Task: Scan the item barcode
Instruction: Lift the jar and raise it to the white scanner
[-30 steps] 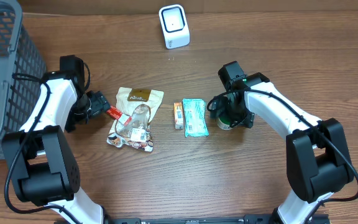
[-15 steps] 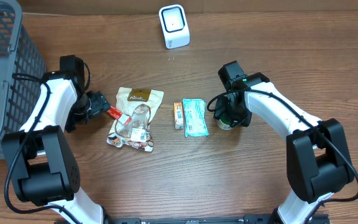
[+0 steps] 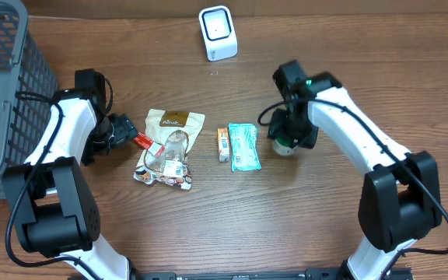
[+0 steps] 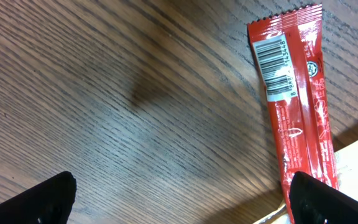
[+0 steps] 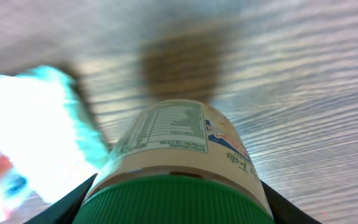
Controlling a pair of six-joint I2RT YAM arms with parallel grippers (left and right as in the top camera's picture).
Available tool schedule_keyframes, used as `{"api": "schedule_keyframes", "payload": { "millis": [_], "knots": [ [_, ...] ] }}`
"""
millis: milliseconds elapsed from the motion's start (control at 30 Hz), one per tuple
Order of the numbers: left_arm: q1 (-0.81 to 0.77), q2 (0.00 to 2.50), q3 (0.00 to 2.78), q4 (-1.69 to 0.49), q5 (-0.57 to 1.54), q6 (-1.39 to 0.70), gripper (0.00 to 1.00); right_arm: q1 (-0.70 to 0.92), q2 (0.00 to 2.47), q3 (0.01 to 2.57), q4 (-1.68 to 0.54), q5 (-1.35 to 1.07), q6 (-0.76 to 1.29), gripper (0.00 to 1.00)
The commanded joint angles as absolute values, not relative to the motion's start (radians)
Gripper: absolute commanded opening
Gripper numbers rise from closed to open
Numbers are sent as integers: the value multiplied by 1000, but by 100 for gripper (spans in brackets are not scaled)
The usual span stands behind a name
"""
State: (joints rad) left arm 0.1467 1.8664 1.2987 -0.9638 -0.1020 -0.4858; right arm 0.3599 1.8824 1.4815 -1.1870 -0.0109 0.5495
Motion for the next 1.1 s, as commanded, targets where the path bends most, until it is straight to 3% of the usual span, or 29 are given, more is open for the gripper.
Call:
{"api": "schedule_keyframes", "payload": {
  "millis": [0, 200, 367, 1067],
  "knots": [
    [157, 1864, 1317, -963, -122, -471, 100, 358, 1876, 1642, -1279, -2, 548, 44],
    [157, 1864, 1317, -963, -123, -471, 100, 358, 1876, 1916, -1466, -113, 518, 41],
    [157, 1864, 1317, -963, -123, -471, 100, 358, 1876, 2065, -1497, -162, 514, 41],
    [157, 1864, 1317, -963, -123, -471, 100, 359, 1876, 2067, -1038, -176, 515, 40]
  ]
}}
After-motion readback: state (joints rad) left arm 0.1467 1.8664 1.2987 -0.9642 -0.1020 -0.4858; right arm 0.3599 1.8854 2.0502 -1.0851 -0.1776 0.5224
